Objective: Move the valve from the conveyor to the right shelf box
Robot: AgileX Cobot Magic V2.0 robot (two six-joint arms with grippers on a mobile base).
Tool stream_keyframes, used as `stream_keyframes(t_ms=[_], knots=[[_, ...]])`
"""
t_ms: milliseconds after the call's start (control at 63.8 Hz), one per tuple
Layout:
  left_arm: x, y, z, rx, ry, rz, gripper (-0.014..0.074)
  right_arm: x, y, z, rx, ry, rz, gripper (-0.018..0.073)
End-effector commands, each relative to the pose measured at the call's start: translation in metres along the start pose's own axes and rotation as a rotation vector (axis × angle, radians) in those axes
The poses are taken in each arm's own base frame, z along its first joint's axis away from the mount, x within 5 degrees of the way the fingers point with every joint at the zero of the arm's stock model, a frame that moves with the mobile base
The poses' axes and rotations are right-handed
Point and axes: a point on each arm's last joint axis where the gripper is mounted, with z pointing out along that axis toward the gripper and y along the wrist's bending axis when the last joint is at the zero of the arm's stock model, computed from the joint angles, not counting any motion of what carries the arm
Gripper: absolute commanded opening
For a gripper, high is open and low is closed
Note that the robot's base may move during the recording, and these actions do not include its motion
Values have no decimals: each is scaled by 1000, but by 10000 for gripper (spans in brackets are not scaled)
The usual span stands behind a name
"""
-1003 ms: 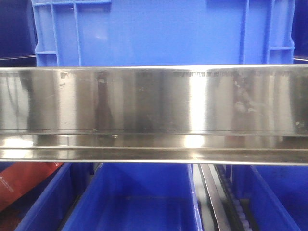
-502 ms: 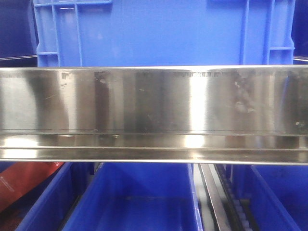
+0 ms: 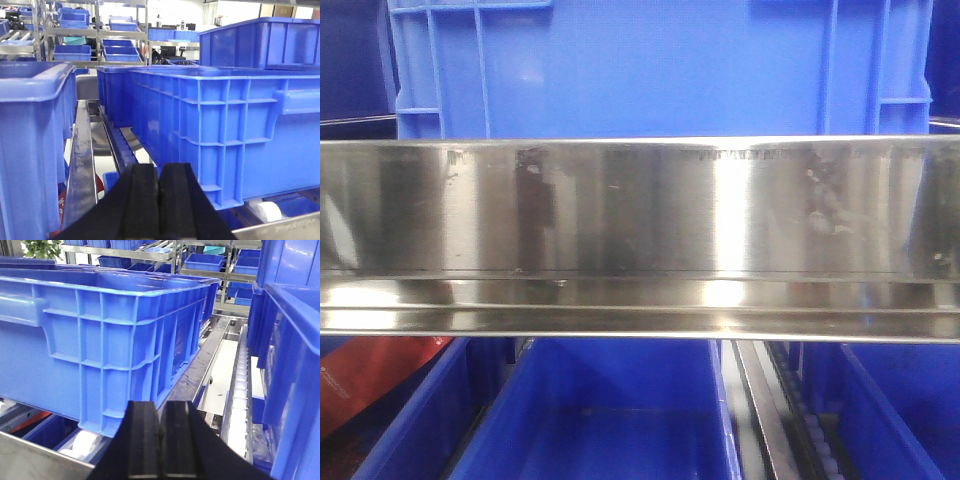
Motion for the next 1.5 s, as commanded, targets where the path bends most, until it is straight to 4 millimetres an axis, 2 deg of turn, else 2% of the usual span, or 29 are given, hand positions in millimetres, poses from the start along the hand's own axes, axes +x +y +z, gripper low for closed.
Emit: stream_keyframes(t_ms=[0, 470, 549, 627, 721, 925, 1129, 1191, 1489], knots=[[-2, 0, -1, -6, -28, -8, -111, -2, -1, 0, 13, -25, -12, -163], [-2, 0, -1, -6, -28, -8, -111, -2, -1, 0, 13, -27, -12, -163], [2, 2, 0, -22, -19, 39, -111, -2, -1, 0, 13, -27, -12, -163], [10, 5, 2, -67, 6, 119, -111, -2, -1, 0, 13, -27, -12, -163], [20, 8, 1, -125, 11, 58, -111, -2, -1, 0, 13, -27, -12, -163], [46, 16, -4, -271, -18, 85, -111, -2, -1, 0, 13, -29, -12, -163], [83, 22, -1, -331, -26, 88, -111, -2, -1, 0, 14, -31, -12, -163], [80, 22, -1, -332, -78, 97, -111, -2, -1, 0, 14, -31, -12, -163], [81, 22, -1, -330, -60, 91, -111, -2, -1, 0, 14, -31, -12, -163]])
